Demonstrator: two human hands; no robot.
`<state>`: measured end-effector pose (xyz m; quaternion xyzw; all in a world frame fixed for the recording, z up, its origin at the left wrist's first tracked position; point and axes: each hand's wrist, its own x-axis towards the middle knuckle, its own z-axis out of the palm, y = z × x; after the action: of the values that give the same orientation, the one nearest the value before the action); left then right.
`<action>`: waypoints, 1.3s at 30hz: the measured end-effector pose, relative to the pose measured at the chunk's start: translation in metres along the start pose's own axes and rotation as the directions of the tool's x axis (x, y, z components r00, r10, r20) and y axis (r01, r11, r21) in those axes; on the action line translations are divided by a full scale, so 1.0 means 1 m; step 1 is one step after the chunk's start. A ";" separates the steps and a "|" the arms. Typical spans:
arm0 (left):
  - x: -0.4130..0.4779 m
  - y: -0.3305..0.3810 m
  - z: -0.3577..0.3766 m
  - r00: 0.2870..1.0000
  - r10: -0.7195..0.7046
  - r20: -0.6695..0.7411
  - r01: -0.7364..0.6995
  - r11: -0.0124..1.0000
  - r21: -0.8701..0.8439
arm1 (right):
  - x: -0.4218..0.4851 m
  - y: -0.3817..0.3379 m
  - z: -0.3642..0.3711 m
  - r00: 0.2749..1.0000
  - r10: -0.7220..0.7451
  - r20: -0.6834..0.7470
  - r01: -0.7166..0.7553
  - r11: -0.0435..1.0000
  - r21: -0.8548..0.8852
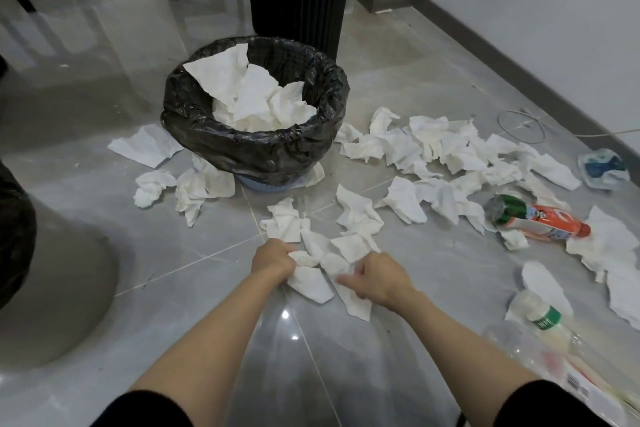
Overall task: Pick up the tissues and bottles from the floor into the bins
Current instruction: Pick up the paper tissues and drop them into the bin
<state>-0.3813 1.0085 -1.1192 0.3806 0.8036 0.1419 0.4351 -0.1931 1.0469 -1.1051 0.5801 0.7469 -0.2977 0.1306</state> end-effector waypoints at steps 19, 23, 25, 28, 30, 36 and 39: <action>-0.001 -0.007 -0.003 1.000 0.011 -0.016 -0.009 0.997 0.077 | 0.010 -0.018 0.025 0.992 -0.126 0.026 0.126 0.992 -0.009; -0.009 -0.002 -0.014 0.999 -0.006 0.048 0.010 0.997 -0.075 | 0.002 -0.019 0.001 0.995 -0.040 -0.087 0.068 0.935 0.348; -0.017 0.002 -0.021 0.997 -0.009 0.076 0.026 0.974 -0.226 | -0.003 -0.023 -0.014 0.986 0.039 -0.164 0.053 0.851 0.522; -0.032 0.013 -0.036 0.993 0.009 0.120 0.045 0.898 -0.438 | -0.010 -0.035 -0.037 0.978 0.125 -0.166 0.031 0.704 0.710; -0.040 0.023 -0.049 0.992 0.053 0.112 0.008 0.876 -0.482 | -0.013 -0.047 -0.056 0.981 0.138 -0.138 0.041 0.546 0.837; -0.065 0.074 -0.111 0.959 0.258 -0.114 -0.282 0.875 -0.392 | -0.027 -0.087 -0.119 0.974 0.133 -0.185 0.151 0.234 0.961; -0.073 0.095 -0.141 0.914 0.341 -0.220 -0.397 0.864 -0.310 | -0.031 -0.106 -0.138 0.958 0.083 -0.276 0.216 0.426 0.879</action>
<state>-0.4246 1.0332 -0.9412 0.4318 0.7096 0.3924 0.3951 -0.2630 1.0890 -0.9485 0.5648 0.5043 -0.5708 -0.3176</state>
